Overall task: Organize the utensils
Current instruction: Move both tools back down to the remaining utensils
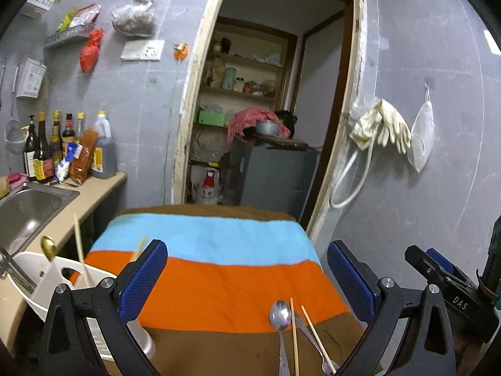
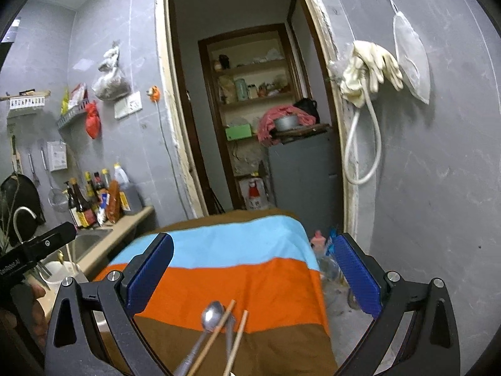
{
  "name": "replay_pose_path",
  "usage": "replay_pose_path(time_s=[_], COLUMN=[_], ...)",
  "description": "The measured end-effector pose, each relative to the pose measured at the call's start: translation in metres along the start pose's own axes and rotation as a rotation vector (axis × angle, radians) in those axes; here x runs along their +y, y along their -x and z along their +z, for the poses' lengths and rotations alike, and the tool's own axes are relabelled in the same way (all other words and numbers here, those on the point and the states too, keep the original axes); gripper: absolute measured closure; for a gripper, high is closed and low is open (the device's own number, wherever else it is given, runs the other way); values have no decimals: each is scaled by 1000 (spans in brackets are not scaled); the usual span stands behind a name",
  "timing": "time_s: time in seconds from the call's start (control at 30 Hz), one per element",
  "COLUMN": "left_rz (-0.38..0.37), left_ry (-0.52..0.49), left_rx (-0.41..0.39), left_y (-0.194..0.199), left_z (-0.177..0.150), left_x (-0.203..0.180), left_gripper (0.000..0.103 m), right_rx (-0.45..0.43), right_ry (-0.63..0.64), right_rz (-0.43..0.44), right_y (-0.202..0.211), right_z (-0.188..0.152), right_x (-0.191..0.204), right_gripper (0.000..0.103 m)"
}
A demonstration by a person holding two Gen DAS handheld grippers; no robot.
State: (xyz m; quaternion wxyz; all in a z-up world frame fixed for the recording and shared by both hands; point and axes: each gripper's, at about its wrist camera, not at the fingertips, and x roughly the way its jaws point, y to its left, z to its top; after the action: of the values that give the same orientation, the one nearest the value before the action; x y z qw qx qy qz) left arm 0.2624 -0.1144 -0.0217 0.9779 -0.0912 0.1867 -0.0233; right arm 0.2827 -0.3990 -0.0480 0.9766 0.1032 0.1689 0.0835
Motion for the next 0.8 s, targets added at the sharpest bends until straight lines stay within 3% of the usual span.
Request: replay_pose_path(time_s=[0.63, 0.8], left_rz=[-40, -60], left_ry=[25, 33], left_rx=[245, 297], left_y=[-82, -103], left_z=[-49, -62], left_x=[-8, -5], left_gripper=[0, 0], right_rx=[213, 245], right_ry=[-74, -71], right_rz=[9, 44], right_y=[-63, -77], right_z=[-74, -85], right_x=[-43, -45], right_gripper=[3, 12])
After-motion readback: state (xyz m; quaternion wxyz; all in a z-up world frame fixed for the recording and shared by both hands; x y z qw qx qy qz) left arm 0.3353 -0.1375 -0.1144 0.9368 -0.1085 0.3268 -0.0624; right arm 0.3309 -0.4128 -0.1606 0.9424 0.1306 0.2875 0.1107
